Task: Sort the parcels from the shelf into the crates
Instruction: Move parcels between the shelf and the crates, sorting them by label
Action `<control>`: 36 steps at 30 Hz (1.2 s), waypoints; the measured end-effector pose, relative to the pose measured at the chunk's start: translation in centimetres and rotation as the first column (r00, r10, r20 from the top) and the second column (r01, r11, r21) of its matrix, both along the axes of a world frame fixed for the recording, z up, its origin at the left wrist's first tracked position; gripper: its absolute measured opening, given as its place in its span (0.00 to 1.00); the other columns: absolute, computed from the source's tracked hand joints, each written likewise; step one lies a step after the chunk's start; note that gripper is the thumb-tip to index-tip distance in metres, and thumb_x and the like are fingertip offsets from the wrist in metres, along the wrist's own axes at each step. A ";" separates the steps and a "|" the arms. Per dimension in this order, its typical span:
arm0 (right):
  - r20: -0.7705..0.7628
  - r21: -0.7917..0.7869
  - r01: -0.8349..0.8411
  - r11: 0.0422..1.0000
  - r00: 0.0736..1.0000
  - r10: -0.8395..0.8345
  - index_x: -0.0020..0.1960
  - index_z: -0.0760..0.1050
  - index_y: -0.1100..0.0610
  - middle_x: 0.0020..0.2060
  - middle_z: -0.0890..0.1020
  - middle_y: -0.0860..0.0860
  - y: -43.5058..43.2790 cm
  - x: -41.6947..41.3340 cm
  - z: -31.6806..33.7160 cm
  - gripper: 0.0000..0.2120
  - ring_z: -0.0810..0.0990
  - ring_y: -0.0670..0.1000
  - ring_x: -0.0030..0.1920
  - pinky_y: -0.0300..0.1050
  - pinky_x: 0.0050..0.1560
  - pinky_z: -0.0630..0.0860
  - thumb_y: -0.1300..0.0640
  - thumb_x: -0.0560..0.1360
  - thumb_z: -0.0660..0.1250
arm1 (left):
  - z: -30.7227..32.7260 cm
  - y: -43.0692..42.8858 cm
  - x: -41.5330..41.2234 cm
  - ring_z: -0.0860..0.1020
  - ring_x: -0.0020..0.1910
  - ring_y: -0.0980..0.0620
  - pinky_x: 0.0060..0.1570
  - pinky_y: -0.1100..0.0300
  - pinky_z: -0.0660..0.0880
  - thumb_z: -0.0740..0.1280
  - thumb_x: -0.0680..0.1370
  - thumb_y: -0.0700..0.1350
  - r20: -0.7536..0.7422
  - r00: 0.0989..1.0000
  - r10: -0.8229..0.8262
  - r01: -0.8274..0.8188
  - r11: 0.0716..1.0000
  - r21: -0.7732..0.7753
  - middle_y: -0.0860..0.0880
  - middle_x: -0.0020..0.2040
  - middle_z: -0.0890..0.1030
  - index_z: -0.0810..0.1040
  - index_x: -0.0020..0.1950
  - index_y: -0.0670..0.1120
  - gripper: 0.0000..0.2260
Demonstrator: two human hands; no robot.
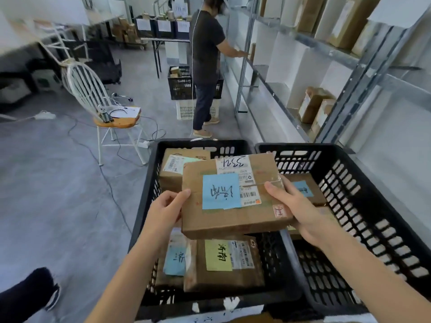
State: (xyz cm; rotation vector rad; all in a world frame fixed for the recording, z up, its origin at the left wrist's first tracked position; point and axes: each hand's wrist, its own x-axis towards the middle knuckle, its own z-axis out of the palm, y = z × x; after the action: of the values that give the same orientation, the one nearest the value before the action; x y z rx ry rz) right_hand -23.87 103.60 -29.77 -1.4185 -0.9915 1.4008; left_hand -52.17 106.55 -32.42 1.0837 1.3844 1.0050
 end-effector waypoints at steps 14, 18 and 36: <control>0.097 -0.303 -0.072 0.950 0.990 0.106 0.75 0.62 0.43 0.59 0.82 0.44 5.8 -7.1 -8.7 0.37 0.79 0.50 0.60 0.54 0.72 0.66 0.36 0.71 0.70 | -6.7 3.4 -2.1 0.72 0.38 0.59 0.30 0.63 0.68 0.59 0.83 0.54 -0.591 0.806 -0.035 -0.046 0.991 -0.122 0.48 0.55 0.78 0.65 0.60 0.46 0.13; 0.067 -0.284 -0.052 0.957 0.995 0.073 0.77 0.60 0.46 0.61 0.81 0.48 6.9 -8.5 -10.2 0.34 0.79 0.52 0.60 0.52 0.69 0.69 0.40 0.75 0.68 | -7.1 4.2 -1.5 0.73 0.38 0.55 0.32 0.57 0.70 0.57 0.84 0.52 -0.612 0.788 0.065 -0.135 0.988 -0.069 0.48 0.47 0.77 0.66 0.56 0.45 0.11; 0.252 -0.370 -0.034 0.928 0.958 0.136 0.73 0.69 0.52 0.71 0.73 0.51 6.5 -6.9 -10.0 0.34 0.67 0.53 0.72 0.50 0.72 0.60 0.31 0.79 0.47 | -8.3 3.9 0.4 0.63 0.74 0.49 0.75 0.52 0.61 0.53 0.84 0.50 -0.901 0.428 0.065 0.251 0.950 0.187 0.47 0.75 0.66 0.62 0.77 0.45 0.22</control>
State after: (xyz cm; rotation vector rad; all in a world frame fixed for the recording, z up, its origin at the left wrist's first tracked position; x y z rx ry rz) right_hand -30.82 110.13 -39.81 -1.9044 -1.0115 1.5363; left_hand -51.75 110.48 -40.72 2.1201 2.0122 0.4920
